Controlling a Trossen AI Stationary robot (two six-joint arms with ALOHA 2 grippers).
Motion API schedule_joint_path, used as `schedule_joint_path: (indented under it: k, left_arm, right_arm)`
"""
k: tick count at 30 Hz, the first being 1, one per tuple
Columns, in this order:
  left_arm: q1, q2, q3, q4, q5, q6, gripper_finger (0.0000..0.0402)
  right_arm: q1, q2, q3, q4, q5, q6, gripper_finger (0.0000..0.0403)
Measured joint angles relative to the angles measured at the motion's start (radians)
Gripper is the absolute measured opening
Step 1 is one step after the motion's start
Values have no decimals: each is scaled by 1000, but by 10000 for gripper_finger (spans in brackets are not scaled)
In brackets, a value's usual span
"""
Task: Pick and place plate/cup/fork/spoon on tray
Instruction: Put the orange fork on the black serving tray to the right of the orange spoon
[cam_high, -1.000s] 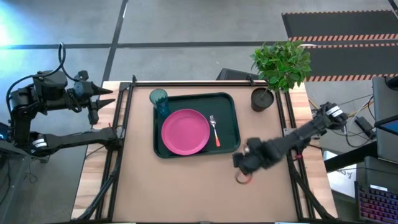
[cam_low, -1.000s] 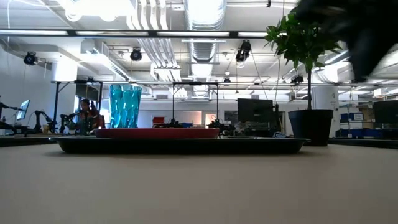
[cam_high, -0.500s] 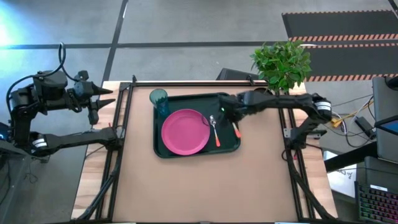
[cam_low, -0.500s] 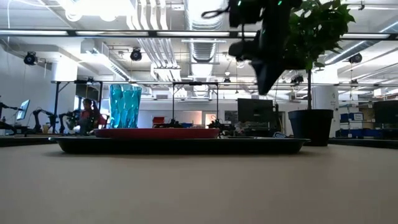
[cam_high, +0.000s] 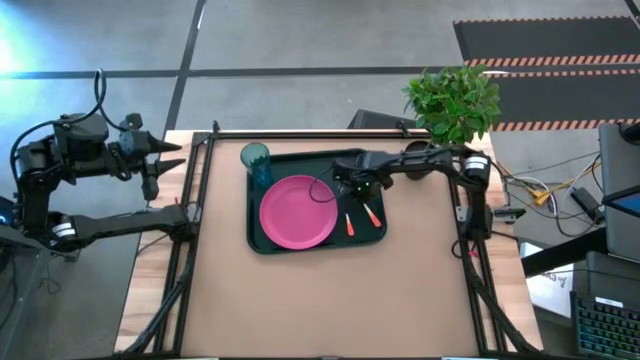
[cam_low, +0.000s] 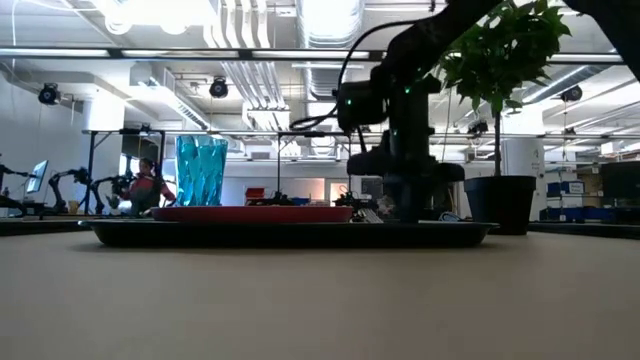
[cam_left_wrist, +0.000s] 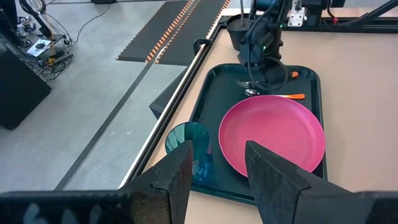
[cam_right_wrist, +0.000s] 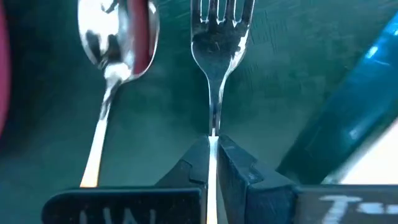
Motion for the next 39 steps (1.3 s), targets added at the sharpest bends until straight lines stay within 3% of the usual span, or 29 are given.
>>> schedule_joint_path:
  k: [16, 39]
  left_arm:
    - [0, 0, 0, 0, 0, 1, 131]
    - [0, 0, 0, 0, 0, 2, 131]
  right_arm:
    - [13, -3, 1, 50, 143, 336, 8]
    - [105, -4, -39, 50, 150, 442, 8]
